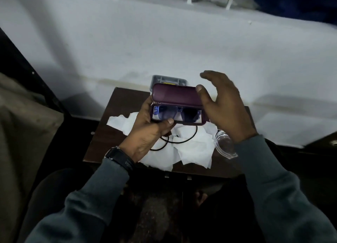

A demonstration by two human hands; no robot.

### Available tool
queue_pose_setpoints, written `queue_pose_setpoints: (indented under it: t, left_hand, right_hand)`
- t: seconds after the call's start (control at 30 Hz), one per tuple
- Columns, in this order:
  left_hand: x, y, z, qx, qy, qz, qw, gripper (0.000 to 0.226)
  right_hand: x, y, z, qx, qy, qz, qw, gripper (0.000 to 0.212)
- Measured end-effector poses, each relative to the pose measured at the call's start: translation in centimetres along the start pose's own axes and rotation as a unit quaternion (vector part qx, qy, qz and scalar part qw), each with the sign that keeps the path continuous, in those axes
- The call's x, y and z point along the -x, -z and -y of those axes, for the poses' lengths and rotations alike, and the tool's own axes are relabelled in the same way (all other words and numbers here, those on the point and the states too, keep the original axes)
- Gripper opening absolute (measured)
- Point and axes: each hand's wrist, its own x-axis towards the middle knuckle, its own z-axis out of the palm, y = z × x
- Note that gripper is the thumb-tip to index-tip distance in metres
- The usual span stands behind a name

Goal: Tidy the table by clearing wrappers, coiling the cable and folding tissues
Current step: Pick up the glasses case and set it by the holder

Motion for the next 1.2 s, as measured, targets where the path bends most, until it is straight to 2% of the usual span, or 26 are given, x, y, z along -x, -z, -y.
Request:
queue_pose_setpoints:
  t: [0.1,0.27,0.4,0.5,0.53,0.57,0.67,0.73,0.77,0.8,0.87,0.9,0.93,1.03,1.2]
  left_hand:
    - [0.0,-0.1,0.0,0.007,0.002,0.016,1.0,0.078]
    - [0.1,-0.4,0.1,0.017,0.003,0.017,1.0,0.075]
    - [0.0,-0.7,-0.4,0.061,0.027,0.017,0.998,0.071]
    - [0.1,-1.2,-1.6,0.123,0.066,-0.008,0.99,0.089]
    - [0.1,-1.3,-1.9,0.131,0.076,-0.017,0.988,0.086]
    - [0.0,-1.3,-2.0,0.135,0.081,-0.025,0.987,0.077]
    - [-0.3,-1.3,-1.3,0.147,0.073,-0.033,0.986,0.025]
    - [-0.4,-1.4,-1.2,0.157,0.063,-0.027,0.985,0.016]
    - [-0.4,-1.4,-1.3,0.162,0.059,-0.025,0.985,0.021]
    - [-0.3,-1.4,-1.3,0.166,0.055,-0.025,0.984,0.027]
    - [-0.3,-1.5,-1.4,0.158,0.048,-0.024,0.986,0.03]
    - [-0.2,-1.7,-1.3,0.147,0.049,-0.025,0.988,0.027]
    - [-0.3,-1.7,-1.2,0.135,0.052,-0.028,0.989,0.024]
    - [-0.2,-1.7,-1.0,0.119,0.064,-0.038,0.99,0.028]
    - [-0.5,-1.5,-0.9,0.129,0.077,-0.045,0.988,0.04]
  right_hand:
    - [-0.9,-0.4,-0.2,-0.027,-0.033,0.075,0.996,0.035]
    - [-0.9,-0.7,0.2,-0.061,-0.065,0.07,0.994,0.02]
    - [0.0,-0.2,-0.3,-0.09,-0.016,0.086,0.992,0.016]
    - [1.6,-0.1,-0.9,-0.139,0.016,0.104,0.985,0.016]
    - [2.1,-0.2,-1.0,-0.146,0.025,0.112,0.983,0.018]
    - [2.5,-0.4,-1.2,-0.147,0.033,0.119,0.981,0.02]
    - [3.4,-0.9,-1.4,-0.146,0.057,0.116,0.981,0.025]
    - [3.5,-1.2,-1.7,-0.215,0.002,0.056,0.975,0.03]
    - [3.5,-1.2,-1.8,-0.265,-0.076,0.019,0.961,0.032]
    - [3.5,-1.0,-1.8,-0.317,-0.175,0.008,0.932,0.034]
    - [3.5,-0.9,-2.2,-0.425,-0.335,0.077,0.837,0.044]
    - [3.7,-0.9,-2.4,-0.47,-0.372,0.113,0.792,0.049]
    - [4.0,-1.0,-2.5,-0.501,-0.384,0.129,0.765,0.052]
    - [4.2,-1.4,-2.5,-0.54,-0.383,0.099,0.743,0.049]
    - [4.0,-1.7,-2.8,-0.535,-0.379,0.09,0.75,0.04]
